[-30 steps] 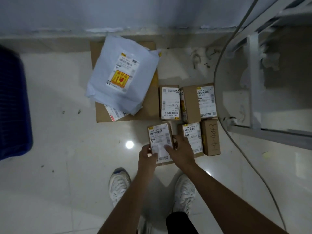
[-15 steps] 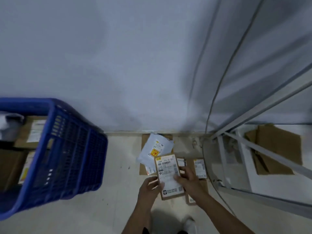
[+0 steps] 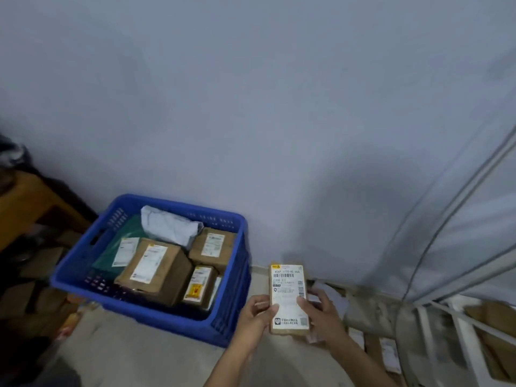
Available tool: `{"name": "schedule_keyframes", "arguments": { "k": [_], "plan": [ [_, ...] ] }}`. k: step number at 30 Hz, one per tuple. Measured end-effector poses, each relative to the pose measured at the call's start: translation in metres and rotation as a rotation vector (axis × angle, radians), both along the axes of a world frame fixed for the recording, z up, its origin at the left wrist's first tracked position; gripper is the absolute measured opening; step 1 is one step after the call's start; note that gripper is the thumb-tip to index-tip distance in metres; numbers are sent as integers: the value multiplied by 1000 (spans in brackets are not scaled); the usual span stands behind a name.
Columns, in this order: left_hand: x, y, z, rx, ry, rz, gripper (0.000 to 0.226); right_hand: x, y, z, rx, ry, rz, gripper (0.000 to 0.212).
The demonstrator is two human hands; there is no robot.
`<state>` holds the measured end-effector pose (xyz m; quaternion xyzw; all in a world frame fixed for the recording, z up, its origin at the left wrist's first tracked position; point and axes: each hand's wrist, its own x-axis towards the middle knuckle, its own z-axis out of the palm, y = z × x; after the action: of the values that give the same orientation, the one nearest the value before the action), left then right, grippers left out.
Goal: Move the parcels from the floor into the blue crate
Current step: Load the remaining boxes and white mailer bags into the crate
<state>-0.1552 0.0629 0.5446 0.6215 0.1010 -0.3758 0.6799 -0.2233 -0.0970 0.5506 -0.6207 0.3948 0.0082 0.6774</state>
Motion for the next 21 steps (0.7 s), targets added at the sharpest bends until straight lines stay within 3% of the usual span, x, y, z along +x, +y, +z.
{"name": "schedule_keyframes", "arguments": {
  "k": [8, 14, 21],
  "plan": [
    [71, 191, 39, 49, 65, 250, 32, 89, 193, 33, 65, -11, 118, 35],
    [127, 264, 51, 43, 72, 307, 33, 161, 266, 40, 107, 0, 153, 28],
    [246, 334, 50, 112, -13, 325, 16, 283, 327, 27, 192, -15, 257, 43]
  ]
}}
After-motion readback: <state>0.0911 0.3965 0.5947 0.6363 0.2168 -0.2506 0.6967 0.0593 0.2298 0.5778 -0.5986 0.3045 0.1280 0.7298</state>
